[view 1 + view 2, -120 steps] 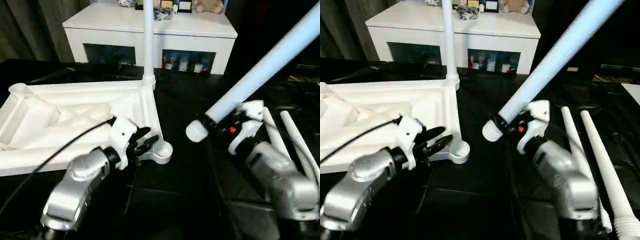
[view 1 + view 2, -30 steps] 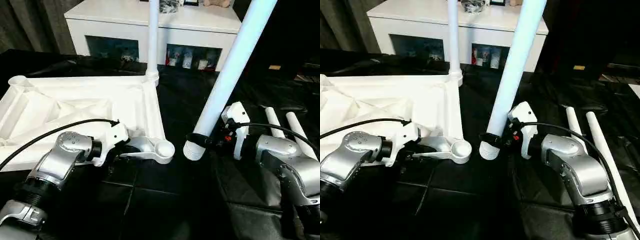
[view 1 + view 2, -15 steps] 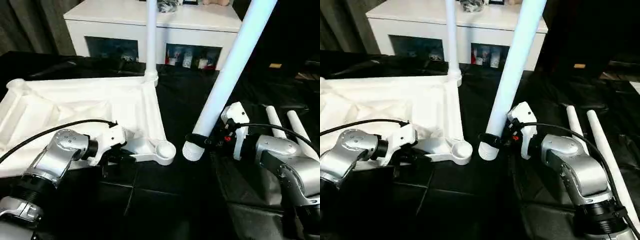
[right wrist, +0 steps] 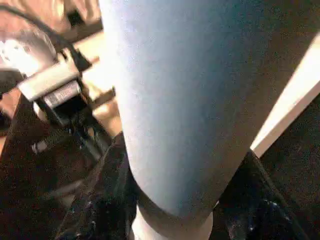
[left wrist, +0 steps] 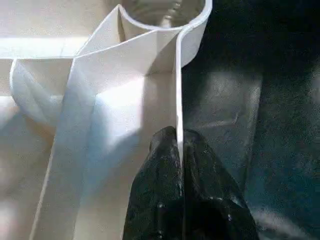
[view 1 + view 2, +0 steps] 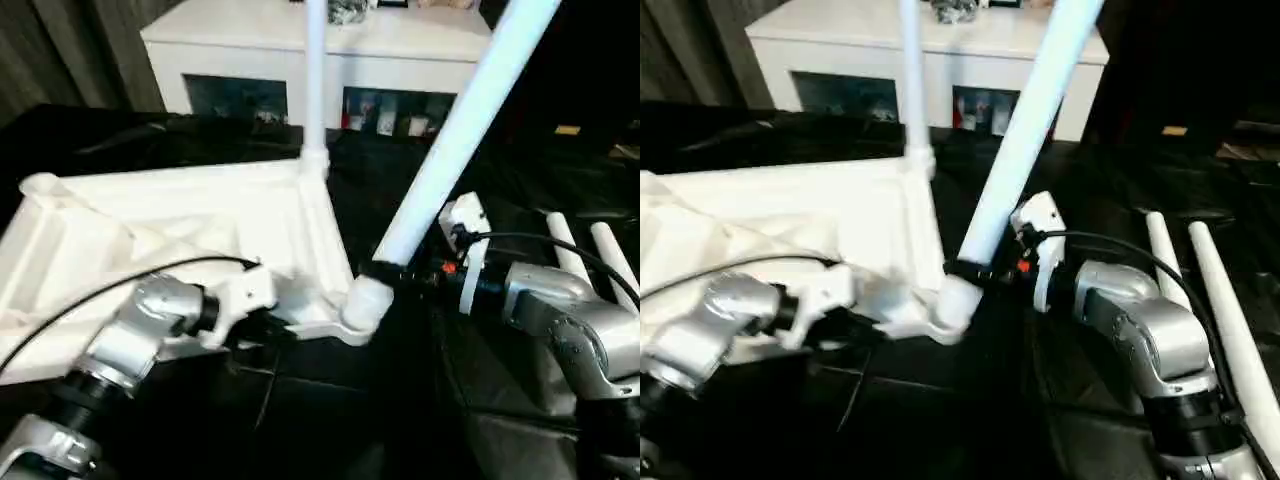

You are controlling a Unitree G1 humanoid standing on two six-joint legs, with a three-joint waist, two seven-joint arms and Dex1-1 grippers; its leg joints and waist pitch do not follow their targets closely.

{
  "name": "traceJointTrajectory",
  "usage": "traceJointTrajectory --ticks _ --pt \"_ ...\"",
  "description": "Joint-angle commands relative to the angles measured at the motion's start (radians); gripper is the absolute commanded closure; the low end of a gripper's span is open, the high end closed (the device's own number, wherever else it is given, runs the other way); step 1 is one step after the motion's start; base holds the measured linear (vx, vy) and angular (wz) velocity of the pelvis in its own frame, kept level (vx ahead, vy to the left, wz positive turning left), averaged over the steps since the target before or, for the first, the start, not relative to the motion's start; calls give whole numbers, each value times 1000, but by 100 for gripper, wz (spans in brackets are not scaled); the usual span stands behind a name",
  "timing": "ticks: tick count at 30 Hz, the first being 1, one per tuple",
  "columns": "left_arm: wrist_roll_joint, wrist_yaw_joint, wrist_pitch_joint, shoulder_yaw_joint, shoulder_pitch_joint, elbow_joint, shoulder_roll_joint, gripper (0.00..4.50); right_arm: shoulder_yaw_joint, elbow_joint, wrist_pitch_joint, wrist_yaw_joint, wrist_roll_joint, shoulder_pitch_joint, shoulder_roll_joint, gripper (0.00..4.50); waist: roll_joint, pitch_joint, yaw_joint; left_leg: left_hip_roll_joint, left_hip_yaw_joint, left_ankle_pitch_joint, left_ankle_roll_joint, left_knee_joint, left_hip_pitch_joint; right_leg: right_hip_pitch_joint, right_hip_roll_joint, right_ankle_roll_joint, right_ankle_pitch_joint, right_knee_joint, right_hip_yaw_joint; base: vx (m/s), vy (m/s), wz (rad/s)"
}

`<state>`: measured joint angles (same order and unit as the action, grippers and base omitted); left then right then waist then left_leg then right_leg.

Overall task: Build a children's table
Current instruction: Insert table leg to table base, then rotate leg to tighten

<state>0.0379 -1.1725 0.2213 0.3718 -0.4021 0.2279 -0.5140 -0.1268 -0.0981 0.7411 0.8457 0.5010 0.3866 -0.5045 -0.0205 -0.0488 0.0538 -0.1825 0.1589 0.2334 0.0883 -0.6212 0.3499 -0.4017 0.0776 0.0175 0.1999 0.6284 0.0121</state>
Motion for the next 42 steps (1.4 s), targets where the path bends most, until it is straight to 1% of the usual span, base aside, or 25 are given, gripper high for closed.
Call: traceJointTrajectory --ticks 1,2,3,4,6,9,10,13,14,17,19,20,21,22,23,26,28,29,30,32,33,35,38,39,42 --pt "5 16 -6 23 14 -20 30 450 -35 20 19 21 -20 21 -15 268 11 56 -4 -31 5 103 -28 81 0 53 43 -281 109 -68 -29 0 0 0" --pt "-4 23 -7 22 15 -21 29 450 -46 27 21 24 -29 25 -19 268 11 55 -4 -30 6 102 -24 82 1 52 42 -270 120 -70 -30 0 0 0" --pt "-8 27 -7 18 14 -18 29 450 -58 36 30 29 -35 34 -23 268 21 55 -6 -30 7 102 -25 82 2 52 42 -265 127 -70 -29 0 0 0" --pt "-8 28 -4 15 14 -19 29 450 -63 40 38 32 -33 39 -25 268 15 56 -4 -29 5 97 -23 82 2 51 42 -255 140 -69 -29 0 0 0" --pt "-15 38 -16 8 6 -4 28 450 -80 63 30 50 -47 60 -27 268 19 56 -6 -30 7 95 -25 82 2 48 42 -249 147 -70 -30 0 0 0" --pt "-15 39 -16 7 4 -4 24 450 -90 98 29 50 -60 81 -13 268 18 58 -6 -30 7 78 -29 81 4 48 42 -249 124 -67 -29 0 0 0" --pt "-15 39 -15 7 5 -7 23 450 -97 109 28 52 -65 86 -11 268 21 58 -7 -29 9 79 -29 81 4 48 41 -250 125 -68 -28 0 0 0" --pt "-21 41 -16 5 6 -7 23 450 -109 137 33 53 -71 97 -6 268 18 57 -8 -31 12 93 -27 82 2 44 41 -249 144 -71 -28 0 0 0" --pt "-22 41 -15 4 9 -10 22 450 -114 156 24 54 -77 99 -1 268 20 57 -7 -31 12 96 -24 81 1 44 41 -246 147 -71 -28 0 0 0" --pt "-22 41 -14 3 12 -14 21 450 -112 192 9 59 -84 101 12 268 20 57 -11 -31 12 112 -16 84 2 44 42 -243 163 -72 -27 0 0 0" --pt "-23 41 -13 2 17 -19 19 450 -85 234 -14 57 -75 89 35 268 21 55 -13 -31 11 132 -13 85 3 41 42 -240 186 -75 -27 0 0 0" --pt "-23 41 -11 1 20 -24 17 450 -68 244 -28 47 -71 76 44 268 19 55 -14 -31 11 140 -10 86 3 42 43 -239 195 -76 -27 0 0 0" --pt "-23 42 -10 0 23 -27 16 450 -58 252 -38 41 -69 68 50 268 22 55 -16 -32 11 163 -5 88 1 40 42 -231 219 -79 -28 0 0 0" --pt "-22 42 -10 -2 27 -32 14 450 -44 246 -48 36 -61 51 53 268 23 55 -16 -33 9 163 -4 89 2 41 43 -230 220 -79 -27 0 0 0" --pt "-22 42 -9 -4 30 -35 12 450 -29 237 -61 33 -53 33 57 268 18 55 -16 -33 8 161 -4 89 2 41 43 -228 214 -78 -27 0 0 0" --pt "-22 43 -11 -8 35 -38 9 450 -7 217 -83 21 -44 0 63 268 20 56 -18 -32 9 158 -8 90 3 42 41 -228 199 -79 -27 0 0 0" --pt "-24 47 -13 -13 38 -38 7 450 20 187 -109 1 -39 -47 75 268 12 55 -17 -33 8 164 -8 91 2 39 41 -227 204 -80 -27 0 0 0" --pt "-24 48 -14 -15 38 -37 7 450 26 175 -130 -8 -44 -65 79 268 15 56 -18 -33 8 167 -7 91 3 40 42 -227 202 -80 -27 0 0 0" --pt "-25 50 -16 -16 38 -35 7 450 34 166 -150 -16 -50 -84 87 268 9 56 -17 -33 7 168 -6 92 3 40 41 -227 196 -79 -27 0 0 0" --pt "-25 52 -17 -17 37 -34 6 450 37 154 -172 -22 -59 -104 92 268 13 56 -19 -32 7 174 -6 93 4 40 41 -226 199 -81 -26 0 0 0" --pt "-25 58 -18 -20 36 -33 6 450 33 124 -211 -31 -77 -143 94 268 6 54 -19 -33 7 192 -3 95 4 38 41 -220 216 -84 -27 0 0 0" --pt "-25 61 -18 -22 35 -32 6 450 24 106 -230 -33 -90 -160 89 268 9 54 -20 -33 6 202 -2 97 4 39 40 -213 228 -85 -27 0 0 0" --pt "-28 67 -20 -26 30 -25 9 450 -7 44 -268 -50 -135 -206 75 268 2 52 -21 -33 4 233 4 100 3 36 40 -200 269 -90 -27 0 0 0" --pt "-30 69 -21 -28 28 -21 11 450 -33 29 -298 -55 -174 -219 62 268 2 52 -21 -34 4 237 7 101 2 34 40 -193 276 -91 -28 0 0 0" --pt "-31 72 -22 -29 23 -15 15 450 -71 -5 -317 -54 -208 -235 47 268 3 51 -20 -34 4 239 6 102 3 34 39 -183 277 -93 -29 0 0 0"
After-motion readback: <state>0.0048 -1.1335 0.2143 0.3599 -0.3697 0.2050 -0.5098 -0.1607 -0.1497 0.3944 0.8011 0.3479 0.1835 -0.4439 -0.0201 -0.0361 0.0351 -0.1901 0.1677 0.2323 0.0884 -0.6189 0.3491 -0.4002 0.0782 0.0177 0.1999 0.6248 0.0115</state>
